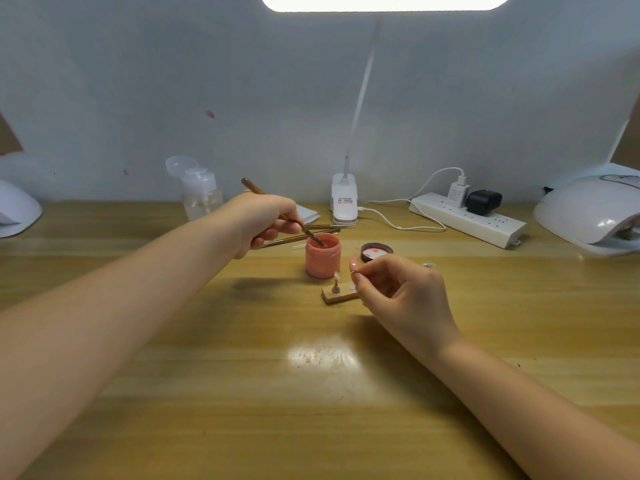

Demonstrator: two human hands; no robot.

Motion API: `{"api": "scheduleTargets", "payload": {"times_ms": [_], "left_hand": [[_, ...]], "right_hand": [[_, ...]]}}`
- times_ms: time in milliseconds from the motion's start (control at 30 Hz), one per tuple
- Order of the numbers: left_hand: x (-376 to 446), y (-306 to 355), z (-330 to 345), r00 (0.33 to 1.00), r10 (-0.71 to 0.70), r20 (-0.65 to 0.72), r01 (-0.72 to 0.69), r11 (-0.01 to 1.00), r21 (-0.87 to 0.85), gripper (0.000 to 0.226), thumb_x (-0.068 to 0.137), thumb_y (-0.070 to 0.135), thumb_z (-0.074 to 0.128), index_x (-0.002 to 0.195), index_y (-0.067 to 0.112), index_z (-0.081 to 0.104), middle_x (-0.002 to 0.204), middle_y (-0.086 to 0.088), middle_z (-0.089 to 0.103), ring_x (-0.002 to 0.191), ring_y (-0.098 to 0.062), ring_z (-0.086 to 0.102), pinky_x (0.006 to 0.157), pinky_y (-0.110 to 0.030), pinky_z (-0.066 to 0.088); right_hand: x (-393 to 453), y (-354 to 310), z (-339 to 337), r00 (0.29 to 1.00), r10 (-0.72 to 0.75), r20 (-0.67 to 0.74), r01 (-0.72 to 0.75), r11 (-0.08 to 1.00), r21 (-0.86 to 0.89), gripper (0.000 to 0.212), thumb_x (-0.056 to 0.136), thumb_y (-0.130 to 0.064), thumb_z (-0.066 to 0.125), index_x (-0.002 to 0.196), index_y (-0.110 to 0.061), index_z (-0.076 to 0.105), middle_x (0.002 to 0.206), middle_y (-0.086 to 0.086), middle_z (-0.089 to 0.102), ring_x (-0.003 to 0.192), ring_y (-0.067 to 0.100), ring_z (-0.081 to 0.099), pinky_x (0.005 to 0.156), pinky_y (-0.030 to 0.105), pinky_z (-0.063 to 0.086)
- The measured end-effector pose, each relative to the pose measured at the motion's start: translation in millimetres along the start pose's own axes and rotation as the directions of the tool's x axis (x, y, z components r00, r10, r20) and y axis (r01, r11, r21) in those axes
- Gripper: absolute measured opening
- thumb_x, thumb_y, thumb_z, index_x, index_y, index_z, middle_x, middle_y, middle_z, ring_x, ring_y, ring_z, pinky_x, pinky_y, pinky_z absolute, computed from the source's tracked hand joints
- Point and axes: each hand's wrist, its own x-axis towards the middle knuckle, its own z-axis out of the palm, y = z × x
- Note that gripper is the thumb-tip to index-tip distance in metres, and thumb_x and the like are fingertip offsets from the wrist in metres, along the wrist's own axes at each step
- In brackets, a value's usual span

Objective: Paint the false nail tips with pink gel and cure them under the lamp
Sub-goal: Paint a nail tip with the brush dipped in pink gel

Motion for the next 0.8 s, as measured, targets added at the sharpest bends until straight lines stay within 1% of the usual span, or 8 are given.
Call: {"api": "scheduleTargets", "payload": {"times_ms": [100, 167, 267, 367, 467, 567, 667, 800], "left_hand": [[2.0, 1.2, 6.7, 1.000, 0.023, -0.013, -0.022, 0.999, 0.043, 0.023, 0.084, 0.023, 0.065, 0.104, 0.012, 0.068, 0.057, 0.009, 0.067, 0.061, -0.010, 0.043, 0.052, -0.024, 0.031], [2.4, 1.9, 10.6, 1.000, 0.020, -0.001, -0.020, 0.998, 0.058, 0.025, 0.084, 0.024, 0.065, 0.107, 0.013, 0.068, 0.058, 0.009, 0.068, 0.063, -0.010, 0.043, 0.054, -0.025, 0.030], [1.8, 2.8, 14.1, 1.000, 0.004, 0.007, -0.005, 0.998, 0.068, 0.024, 0.086, 0.024, 0.064, 0.107, 0.014, 0.068, 0.058, 0.009, 0.068, 0.061, -0.009, 0.044, 0.054, -0.024, 0.030], [2.0, 3.4, 15.9, 0.999, -0.022, 0.025, 0.020, 0.998, 0.059, 0.021, 0.087, 0.023, 0.063, 0.105, 0.014, 0.070, 0.057, 0.010, 0.067, 0.057, -0.006, 0.043, 0.052, -0.022, 0.029], [3.6, 2.3, 14.1, 0.997, -0.055, 0.054, 0.056, 0.998, -0.010, 0.020, 0.087, 0.021, 0.060, 0.102, 0.014, 0.071, 0.056, 0.011, 0.064, 0.053, -0.007, 0.039, 0.049, -0.021, 0.029], [6.7, 0.7, 9.4, 0.997, -0.051, 0.058, 0.057, 0.992, -0.109, 0.020, 0.086, 0.019, 0.054, 0.096, 0.012, 0.070, 0.055, 0.009, 0.063, 0.053, -0.007, 0.037, 0.047, -0.021, 0.029], [7.4, 3.1, 6.7, 0.999, -0.040, 0.002, 0.040, 0.997, -0.060, 0.021, 0.084, 0.018, 0.056, 0.097, 0.011, 0.070, 0.053, 0.008, 0.064, 0.053, -0.008, 0.039, 0.049, -0.021, 0.030], [6.0, 9.7, 10.0, 0.999, -0.006, -0.037, 0.008, 0.999, 0.035, 0.019, 0.084, 0.018, 0.061, 0.098, 0.010, 0.070, 0.051, 0.007, 0.064, 0.050, -0.007, 0.038, 0.046, -0.020, 0.029]], "right_hand": [[-0.2, -0.1, 0.4, 1.000, -0.002, 0.005, 0.002, 1.000, 0.012, 0.003, 0.081, -0.006, 0.074, 0.083, -0.006, 0.073, 0.068, -0.001, 0.068, 0.059, 0.009, 0.061, 0.060, 0.030, 0.053], [0.0, 0.3, 0.3, 1.000, -0.002, 0.007, 0.002, 1.000, 0.012, 0.003, 0.081, -0.006, 0.073, 0.083, -0.006, 0.073, 0.069, -0.001, 0.068, 0.060, 0.009, 0.061, 0.060, 0.030, 0.053], [0.3, 1.5, 0.5, 1.000, -0.002, 0.004, 0.002, 1.000, 0.012, 0.002, 0.081, -0.006, 0.073, 0.083, -0.006, 0.073, 0.069, -0.001, 0.068, 0.060, 0.009, 0.061, 0.060, 0.029, 0.053], [0.2, 1.6, 1.0, 1.000, -0.005, -0.005, 0.006, 1.000, 0.013, 0.002, 0.080, -0.006, 0.074, 0.082, -0.007, 0.073, 0.068, -0.001, 0.068, 0.059, 0.007, 0.061, 0.059, 0.026, 0.052], [0.4, 1.5, 1.7, 1.000, -0.001, -0.006, 0.001, 1.000, 0.016, 0.002, 0.081, -0.006, 0.073, 0.083, -0.007, 0.073, 0.068, -0.002, 0.068, 0.060, 0.008, 0.061, 0.060, 0.027, 0.053], [0.3, 1.4, 1.6, 1.000, -0.001, 0.000, 0.001, 1.000, 0.013, 0.003, 0.081, -0.006, 0.073, 0.084, -0.007, 0.073, 0.069, -0.002, 0.068, 0.060, 0.008, 0.061, 0.060, 0.029, 0.053], [0.5, 1.4, 1.5, 1.000, 0.005, 0.015, -0.006, 1.000, 0.017, 0.003, 0.082, -0.006, 0.072, 0.085, -0.006, 0.073, 0.069, -0.001, 0.068, 0.061, 0.009, 0.061, 0.061, 0.031, 0.053], [0.4, 1.3, 1.4, 1.000, 0.007, 0.019, -0.007, 1.000, 0.012, 0.004, 0.082, -0.007, 0.072, 0.086, -0.006, 0.073, 0.070, -0.001, 0.068, 0.061, 0.008, 0.061, 0.061, 0.030, 0.053]]}}
